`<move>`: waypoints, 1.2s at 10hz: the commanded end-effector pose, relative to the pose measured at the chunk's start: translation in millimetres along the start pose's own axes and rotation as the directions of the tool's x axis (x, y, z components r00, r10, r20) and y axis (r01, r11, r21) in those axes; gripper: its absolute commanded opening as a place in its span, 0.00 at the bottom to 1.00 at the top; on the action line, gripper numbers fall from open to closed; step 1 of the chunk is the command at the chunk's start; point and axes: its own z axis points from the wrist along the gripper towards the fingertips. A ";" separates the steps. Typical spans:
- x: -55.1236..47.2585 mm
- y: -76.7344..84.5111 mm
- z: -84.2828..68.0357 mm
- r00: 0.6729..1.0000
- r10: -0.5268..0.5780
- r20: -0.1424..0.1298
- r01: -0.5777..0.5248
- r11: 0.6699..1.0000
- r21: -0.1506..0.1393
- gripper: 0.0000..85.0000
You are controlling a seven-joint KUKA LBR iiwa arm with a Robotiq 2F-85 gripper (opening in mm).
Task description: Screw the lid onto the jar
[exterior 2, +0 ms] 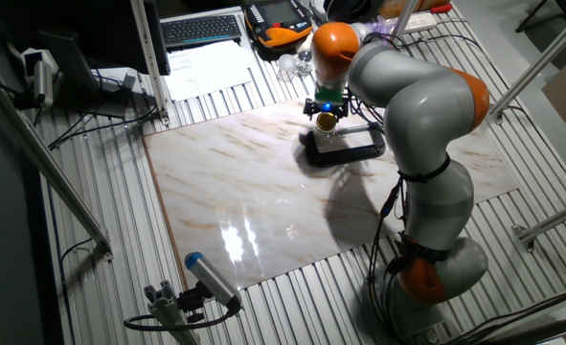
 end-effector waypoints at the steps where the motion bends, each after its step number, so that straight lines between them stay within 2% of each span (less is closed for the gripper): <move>1: -0.1 3.8 -0.9 0.928 -0.373 0.020 0.374 0.927 -0.027 1.00; 2: 0.5 6.7 -1.6 0.895 -0.447 0.016 0.447 0.893 -0.056 1.00; 3: 1.5 8.1 -2.0 0.875 -0.484 0.007 0.482 0.871 -0.097 1.00; 4: 2.5 10.0 -3.6 0.856 -0.516 0.006 0.514 0.851 -0.106 1.00; 5: 3.4 11.5 -5.3 0.834 -0.552 0.014 0.550 0.829 -0.099 1.00; 6: 4.3 12.5 -7.0 0.814 -0.581 0.017 0.580 0.811 -0.077 1.00; 7: 5.4 12.4 -9.6 0.778 -0.628 0.014 0.628 0.778 -0.033 0.80; 8: 5.8 9.5 -12.1 0.765 -0.644 0.008 0.643 0.765 -0.038 0.80; 10: 6.9 5.9 -18.7 0.765 -0.644 0.008 0.643 0.765 -0.034 0.80; 12: 13.5 0.8 -36.0 0.784 -0.621 0.003 0.621 0.783 -0.031 0.80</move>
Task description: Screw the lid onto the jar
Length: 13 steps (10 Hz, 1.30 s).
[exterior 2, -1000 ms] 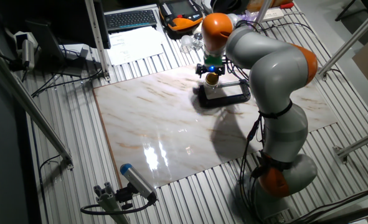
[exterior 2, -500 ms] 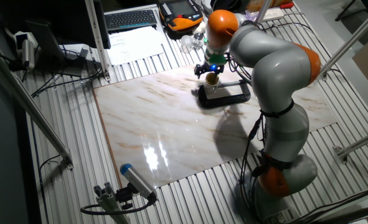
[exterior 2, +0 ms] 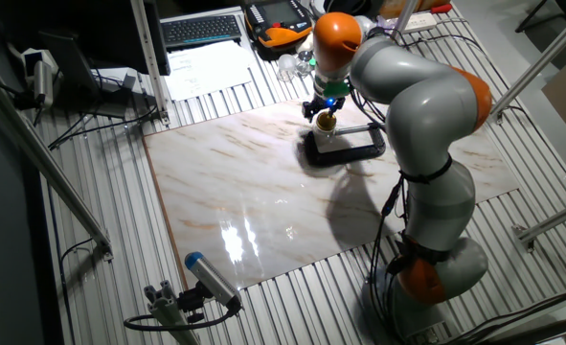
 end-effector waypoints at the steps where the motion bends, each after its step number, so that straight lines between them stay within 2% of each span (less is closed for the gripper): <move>1: 3.1 -1.0 -4.4 0.968 -0.250 0.010 0.250 0.968 0.005 0.60; 3: 6.9 -1.8 -8.1 0.972 -0.235 0.006 0.235 0.972 -0.019 0.20; 4: 9.6 -3.3 -10.3 0.970 -0.244 -0.002 0.244 0.970 -0.017 0.00; 6: 18.4 -1.6 -18.7 0.972 -0.235 0.006 0.235 0.972 -0.009 0.00; 8: 27.1 3.0 -24.1 0.978 -0.209 0.011 0.210 0.976 -0.062 0.00; 9: 30.3 4.6 -25.5 0.978 -0.206 0.014 0.207 0.976 -0.073 0.00; 10: 33.5 8.2 -25.3 0.978 -0.206 0.019 0.207 0.976 -0.072 0.00; 11: 37.2 14.4 -24.1 0.980 -0.197 0.027 0.198 0.978 -0.058 0.00; 12: 39.4 18.8 -22.9 0.982 -0.184 0.031 0.186 0.981 -0.059 0.00; 13: 40.5 21.1 -22.4 0.985 -0.171 0.033 0.173 0.982 -0.074 0.00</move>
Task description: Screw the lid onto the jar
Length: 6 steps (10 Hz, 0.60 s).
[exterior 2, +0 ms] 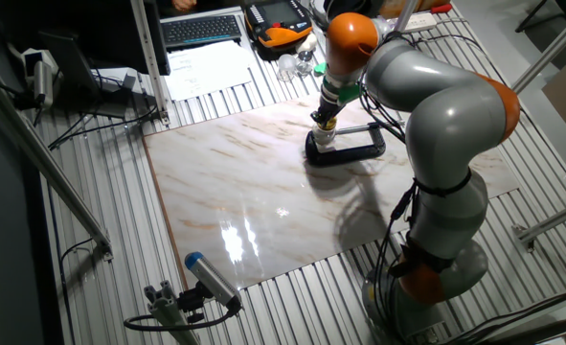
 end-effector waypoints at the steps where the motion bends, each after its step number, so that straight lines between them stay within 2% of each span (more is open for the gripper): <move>1: 0.0 0.4 -0.2 1.000 0.002 0.000 -0.002 1.000 -0.002 0.00; 6: -0.5 -2.4 -2.0 1.000 -0.002 0.001 0.002 1.000 0.018 0.00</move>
